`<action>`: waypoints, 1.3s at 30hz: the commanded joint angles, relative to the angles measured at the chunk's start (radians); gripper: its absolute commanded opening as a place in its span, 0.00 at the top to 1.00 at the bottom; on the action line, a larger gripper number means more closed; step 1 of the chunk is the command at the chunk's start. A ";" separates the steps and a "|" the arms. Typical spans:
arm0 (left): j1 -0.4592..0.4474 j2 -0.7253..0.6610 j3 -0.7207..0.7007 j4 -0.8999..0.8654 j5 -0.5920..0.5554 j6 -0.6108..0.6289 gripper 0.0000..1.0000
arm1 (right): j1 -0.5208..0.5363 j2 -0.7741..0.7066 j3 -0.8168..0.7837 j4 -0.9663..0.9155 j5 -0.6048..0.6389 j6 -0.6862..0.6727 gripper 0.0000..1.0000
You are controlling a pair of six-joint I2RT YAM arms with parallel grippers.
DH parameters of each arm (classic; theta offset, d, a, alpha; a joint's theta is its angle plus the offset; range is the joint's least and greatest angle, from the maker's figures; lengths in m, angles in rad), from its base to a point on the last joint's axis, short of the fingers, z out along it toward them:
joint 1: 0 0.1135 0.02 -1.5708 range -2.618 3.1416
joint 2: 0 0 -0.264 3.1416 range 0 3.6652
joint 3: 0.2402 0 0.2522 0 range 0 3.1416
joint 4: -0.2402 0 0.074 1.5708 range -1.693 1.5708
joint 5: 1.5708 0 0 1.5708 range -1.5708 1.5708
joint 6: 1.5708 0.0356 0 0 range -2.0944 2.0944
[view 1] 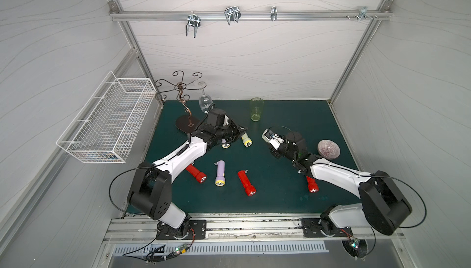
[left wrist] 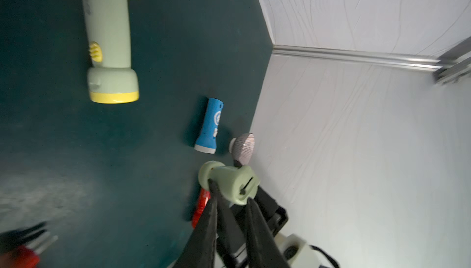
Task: Close the plug at the bottom of the flashlight
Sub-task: Close the plug of the flashlight, then place the flashlight at the center of the board.
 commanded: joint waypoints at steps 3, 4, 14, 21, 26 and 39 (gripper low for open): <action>0.012 -0.045 0.039 -0.146 -0.130 0.360 0.73 | -0.030 0.046 0.162 -0.267 0.120 0.295 1.00; 0.013 -0.050 0.030 -0.148 -0.153 0.409 0.72 | -0.034 0.058 0.189 -0.305 0.131 0.324 1.00; 0.014 -0.035 -0.047 -0.174 -0.328 0.734 0.53 | -0.088 0.229 0.496 -0.695 0.060 0.530 1.00; 0.014 -0.047 -0.034 -0.198 -0.389 0.765 0.21 | -0.140 0.418 0.695 -0.922 -0.024 0.703 1.00; 0.014 -0.070 -0.050 -0.191 -0.412 0.765 0.16 | -0.151 0.567 0.822 -1.049 -0.035 0.747 1.00; 0.033 -0.060 -0.008 -0.286 -0.427 0.716 0.01 | -0.170 0.768 0.930 -1.138 0.016 0.787 1.00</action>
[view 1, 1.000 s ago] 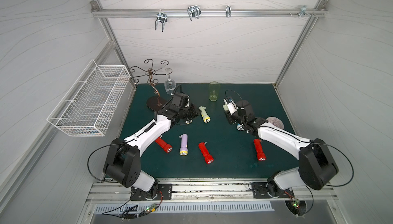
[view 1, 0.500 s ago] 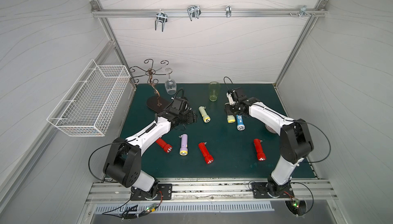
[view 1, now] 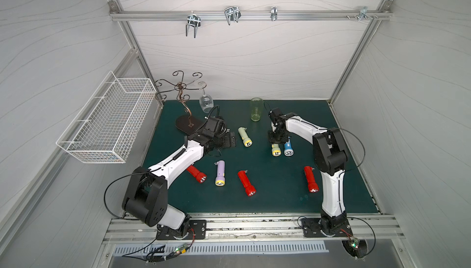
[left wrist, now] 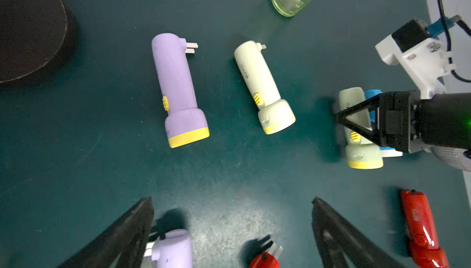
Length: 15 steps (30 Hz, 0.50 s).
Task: Close the plug at the bottom of the flashlight
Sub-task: Place the flashlight at the center of the board.
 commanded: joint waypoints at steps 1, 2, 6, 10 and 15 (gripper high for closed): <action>0.017 -0.012 0.058 -0.026 -0.012 -0.009 0.01 | -0.008 0.030 0.022 -0.051 0.021 0.030 1.00; 0.020 -0.011 0.059 -0.029 -0.007 -0.010 0.01 | -0.008 0.036 0.021 -0.052 0.024 0.030 1.00; 0.034 -0.010 0.068 -0.035 0.029 -0.017 0.01 | -0.007 0.044 0.024 -0.073 0.044 0.027 0.99; 0.041 0.004 0.071 -0.032 0.057 -0.022 0.00 | -0.006 0.038 0.044 -0.097 0.057 0.008 0.62; 0.051 0.023 0.071 -0.021 0.098 -0.035 0.00 | -0.005 0.011 0.092 -0.129 0.079 -0.021 0.45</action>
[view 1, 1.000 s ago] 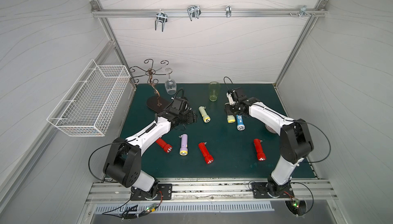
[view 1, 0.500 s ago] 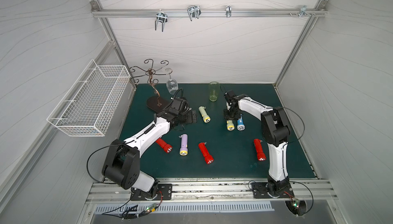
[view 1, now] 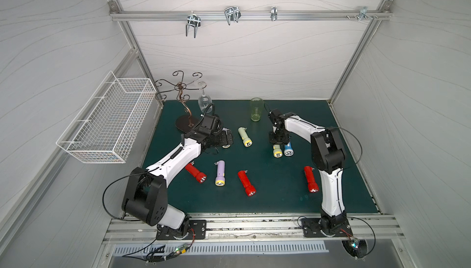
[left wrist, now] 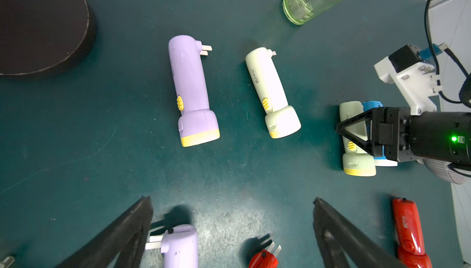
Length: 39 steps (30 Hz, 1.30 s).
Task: Close the plug at the bottom of the flashlight
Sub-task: Place the flashlight at the center of the board, then pick up the flashlight from the center of the board.
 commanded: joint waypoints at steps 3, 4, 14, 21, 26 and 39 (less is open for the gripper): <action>0.018 0.029 0.047 0.011 0.052 -0.015 0.00 | 0.001 -0.050 0.066 -0.079 0.047 -0.036 0.41; 0.025 0.031 0.045 0.016 0.059 -0.020 0.00 | 0.004 -0.065 0.071 -0.084 0.049 -0.041 0.40; 0.153 0.047 0.046 0.052 0.164 -0.042 0.00 | 0.124 -0.099 0.164 -0.075 0.029 -0.082 0.34; 0.205 0.049 0.047 0.056 0.153 -0.020 0.00 | 0.192 0.034 0.315 -0.031 -0.047 -0.080 0.28; 0.228 0.048 0.043 0.066 0.160 -0.023 0.01 | 0.205 0.135 0.406 -0.012 -0.091 -0.051 0.26; 0.250 0.054 0.031 0.106 0.234 -0.061 0.01 | 0.238 0.362 0.611 0.012 -0.093 0.051 0.33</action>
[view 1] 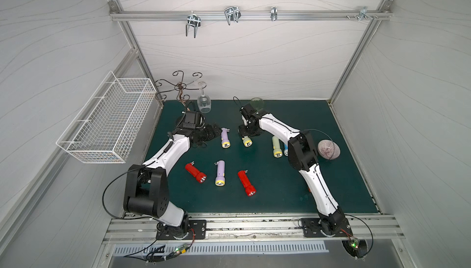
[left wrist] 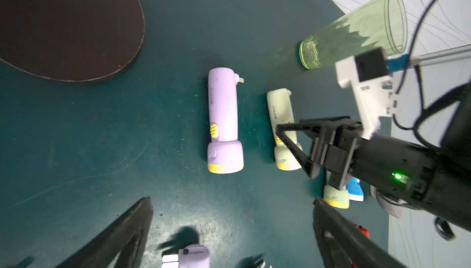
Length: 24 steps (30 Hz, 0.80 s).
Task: Close the plug at the bottom of the flashlight
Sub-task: Pick up the flashlight from the center of the board.
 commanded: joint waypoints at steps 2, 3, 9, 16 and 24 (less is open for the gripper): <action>0.011 0.013 0.028 0.048 0.040 -0.013 0.01 | 0.007 0.052 0.060 0.013 -0.004 0.054 0.36; 0.012 0.013 0.028 0.050 0.042 -0.014 0.01 | 0.008 0.062 0.069 0.016 0.001 0.057 0.38; 0.022 0.013 0.025 0.062 0.067 -0.023 0.02 | 0.008 0.109 0.123 -0.011 0.025 0.064 0.64; 0.034 0.002 0.021 0.071 0.081 -0.030 0.02 | 0.013 -0.017 -0.026 0.020 0.032 0.050 0.75; 0.034 0.012 0.009 0.102 0.131 -0.068 0.02 | 0.017 -0.327 -0.496 0.098 0.047 0.018 0.75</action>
